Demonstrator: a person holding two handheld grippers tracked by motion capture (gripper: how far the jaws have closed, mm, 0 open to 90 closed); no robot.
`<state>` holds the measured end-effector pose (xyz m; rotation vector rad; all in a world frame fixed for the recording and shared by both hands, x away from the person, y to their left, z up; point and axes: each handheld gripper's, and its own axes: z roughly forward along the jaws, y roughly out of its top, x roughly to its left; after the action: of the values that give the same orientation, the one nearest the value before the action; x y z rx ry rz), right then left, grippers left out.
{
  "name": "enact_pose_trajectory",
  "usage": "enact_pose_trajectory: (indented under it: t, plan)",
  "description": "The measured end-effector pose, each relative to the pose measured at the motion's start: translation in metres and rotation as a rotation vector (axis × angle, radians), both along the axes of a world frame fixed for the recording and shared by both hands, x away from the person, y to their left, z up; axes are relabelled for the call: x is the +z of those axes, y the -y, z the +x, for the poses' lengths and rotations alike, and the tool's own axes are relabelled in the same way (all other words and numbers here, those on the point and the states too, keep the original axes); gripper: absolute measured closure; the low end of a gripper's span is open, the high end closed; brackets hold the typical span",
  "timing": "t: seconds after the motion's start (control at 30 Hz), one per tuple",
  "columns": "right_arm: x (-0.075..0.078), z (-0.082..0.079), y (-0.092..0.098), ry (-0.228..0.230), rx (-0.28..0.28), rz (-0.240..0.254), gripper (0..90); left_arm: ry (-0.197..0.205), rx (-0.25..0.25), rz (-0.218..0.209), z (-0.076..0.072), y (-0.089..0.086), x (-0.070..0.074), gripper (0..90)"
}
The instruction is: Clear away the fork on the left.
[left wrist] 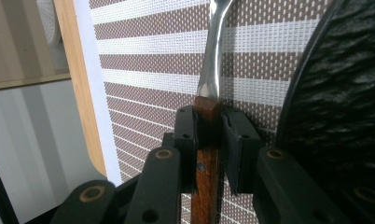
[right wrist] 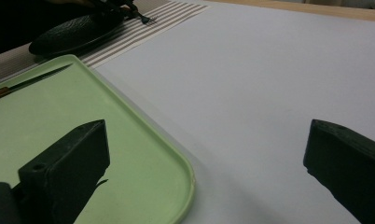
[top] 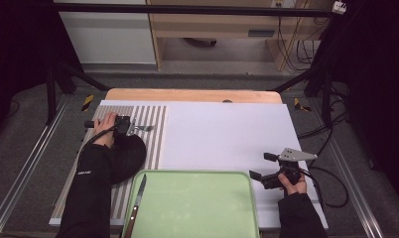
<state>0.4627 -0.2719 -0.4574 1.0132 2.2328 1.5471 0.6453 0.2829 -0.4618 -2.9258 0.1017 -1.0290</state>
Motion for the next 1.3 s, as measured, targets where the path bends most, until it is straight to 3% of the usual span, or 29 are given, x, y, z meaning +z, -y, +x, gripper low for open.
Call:
enact_pose_trajectory:
  t: [0.2,0.4,0.7,1.3]
  plan:
    - [0.0,0.0,0.0,0.003,-0.004,0.003,0.6,0.028,-0.006,-0.006,-0.002,0.002,0.003,76.6]
    - [0.0,0.0,0.0,0.004,-0.004,0.006,0.6,0.063,-0.013,-0.025,-0.008,0.005,0.017,76.6]
    - [0.0,0.0,0.0,0.005,-0.005,0.004,0.5,0.1,0.035,-0.107,-0.031,0.008,0.039,76.6]
    - [0.001,-0.001,0.0,0.007,-0.003,0.009,0.5,0.122,0.104,-0.195,-0.083,0.029,0.069,76.6]
